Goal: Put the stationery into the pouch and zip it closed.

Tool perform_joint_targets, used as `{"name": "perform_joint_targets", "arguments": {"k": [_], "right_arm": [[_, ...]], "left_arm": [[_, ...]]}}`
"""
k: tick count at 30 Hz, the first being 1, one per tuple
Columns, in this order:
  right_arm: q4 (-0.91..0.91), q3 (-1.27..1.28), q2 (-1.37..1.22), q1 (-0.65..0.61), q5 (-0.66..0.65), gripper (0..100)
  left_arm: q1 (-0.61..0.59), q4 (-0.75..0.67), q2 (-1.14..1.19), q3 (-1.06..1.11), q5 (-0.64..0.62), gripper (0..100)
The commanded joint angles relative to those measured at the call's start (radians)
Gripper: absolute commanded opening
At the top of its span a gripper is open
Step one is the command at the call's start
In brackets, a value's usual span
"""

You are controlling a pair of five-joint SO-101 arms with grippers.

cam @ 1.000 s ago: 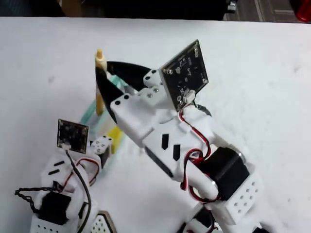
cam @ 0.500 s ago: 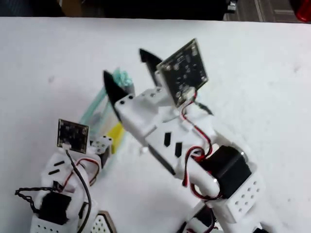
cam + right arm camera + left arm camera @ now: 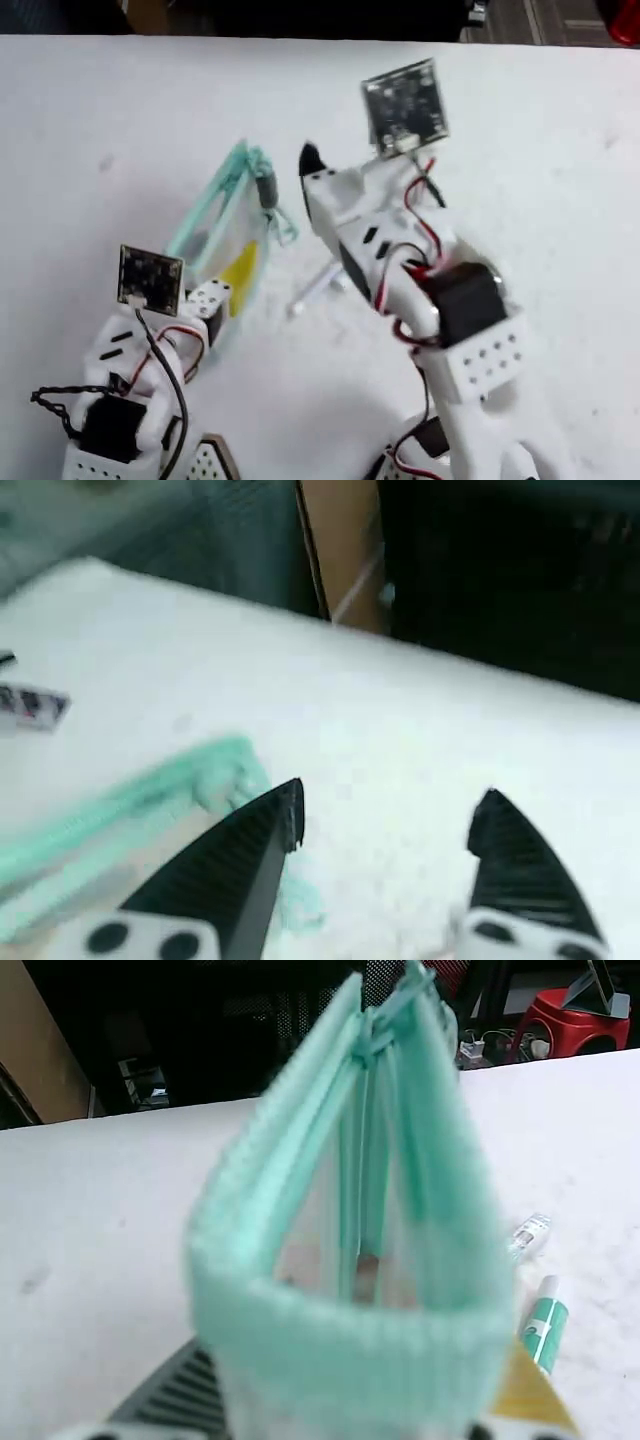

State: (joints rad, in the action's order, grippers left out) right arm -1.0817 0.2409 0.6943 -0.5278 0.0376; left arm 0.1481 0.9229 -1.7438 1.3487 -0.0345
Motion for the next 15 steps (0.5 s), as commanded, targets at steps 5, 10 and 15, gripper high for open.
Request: {"name": "perform_joint_targets", "arguments": {"k": [5,10,15], "right_arm": [[0.079,0.183,0.004,0.027,-0.029,2.3],[0.133,0.319,0.002,0.039,-0.146,1.9],[0.225,0.459,0.001,0.099,-0.157,1.6]], "left_arm": [[0.002,-0.011,0.007,-0.006,-0.006,24],[0.004,-0.011,0.007,-0.005,-0.006,24],[0.005,-0.011,0.007,-0.005,-0.006,24]]}}
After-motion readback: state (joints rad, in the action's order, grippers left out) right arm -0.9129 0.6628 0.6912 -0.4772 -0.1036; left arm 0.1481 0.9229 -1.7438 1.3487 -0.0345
